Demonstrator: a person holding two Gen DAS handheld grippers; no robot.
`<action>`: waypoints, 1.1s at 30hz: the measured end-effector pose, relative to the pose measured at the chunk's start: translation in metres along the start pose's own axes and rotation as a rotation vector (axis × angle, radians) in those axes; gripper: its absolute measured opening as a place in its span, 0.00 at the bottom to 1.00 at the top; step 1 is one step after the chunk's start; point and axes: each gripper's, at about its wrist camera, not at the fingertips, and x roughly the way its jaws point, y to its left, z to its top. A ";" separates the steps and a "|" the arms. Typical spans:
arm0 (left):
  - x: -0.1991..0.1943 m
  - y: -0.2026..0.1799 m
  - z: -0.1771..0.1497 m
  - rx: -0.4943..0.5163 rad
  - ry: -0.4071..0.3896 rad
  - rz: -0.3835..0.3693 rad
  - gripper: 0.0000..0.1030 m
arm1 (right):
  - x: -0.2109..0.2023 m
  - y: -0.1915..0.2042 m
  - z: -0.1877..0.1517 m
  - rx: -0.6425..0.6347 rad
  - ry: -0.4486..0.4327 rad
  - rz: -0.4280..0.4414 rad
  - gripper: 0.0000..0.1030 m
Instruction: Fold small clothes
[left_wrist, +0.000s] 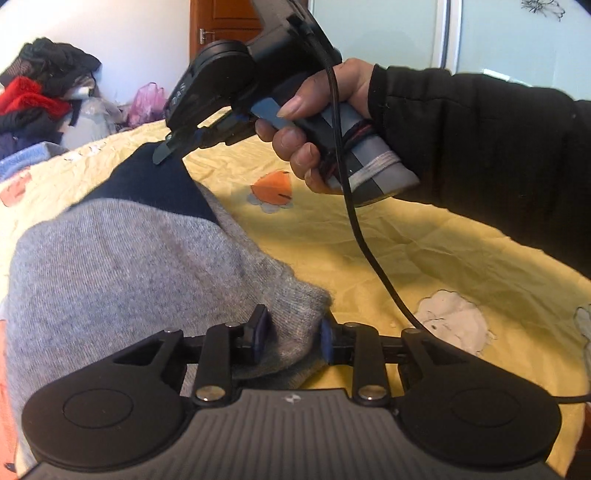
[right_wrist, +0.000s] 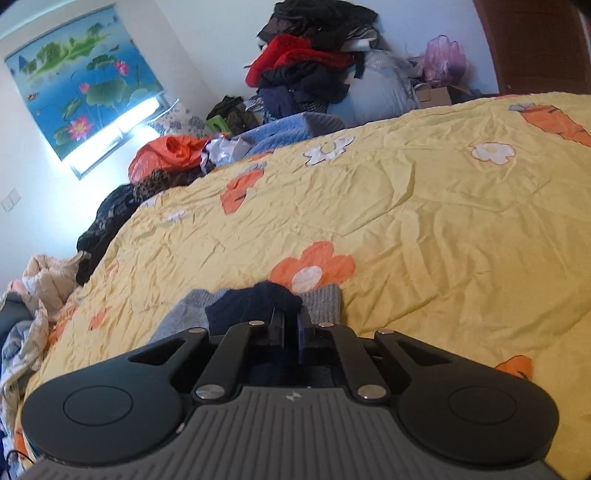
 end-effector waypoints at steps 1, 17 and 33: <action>-0.002 0.001 0.000 0.000 0.001 -0.015 0.28 | 0.005 -0.005 -0.003 0.016 0.028 -0.008 0.14; -0.065 0.238 -0.014 -0.856 -0.240 -0.120 0.79 | -0.004 -0.013 -0.042 0.182 0.053 0.061 0.76; -0.047 0.308 0.030 -0.801 -0.232 -0.003 0.00 | 0.021 0.044 -0.032 0.148 -0.011 0.117 0.33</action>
